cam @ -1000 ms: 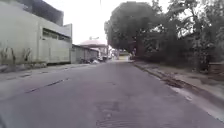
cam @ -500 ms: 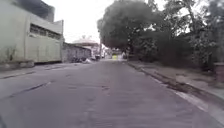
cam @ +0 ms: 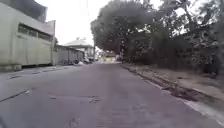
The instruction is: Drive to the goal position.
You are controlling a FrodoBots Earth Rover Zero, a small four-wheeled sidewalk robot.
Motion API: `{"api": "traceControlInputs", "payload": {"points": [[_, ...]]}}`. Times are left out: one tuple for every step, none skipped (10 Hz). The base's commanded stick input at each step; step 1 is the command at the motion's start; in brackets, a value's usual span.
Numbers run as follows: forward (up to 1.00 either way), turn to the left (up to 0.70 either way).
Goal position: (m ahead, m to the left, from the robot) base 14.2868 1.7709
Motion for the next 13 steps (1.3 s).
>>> {"api": "traceControlInputs", "payload": {"points": [[1.00,0.06],[1.00,0.06],[1.00,0.06],[1.00,0.06],[1.00,0.06],[1.00,0.06],[1.00,0.06],[1.00,0.06],[1.00,0.06],[1.00,0.06],[1.00,0.06],[1.00,-0.27],[1.00,-0.34]]}}
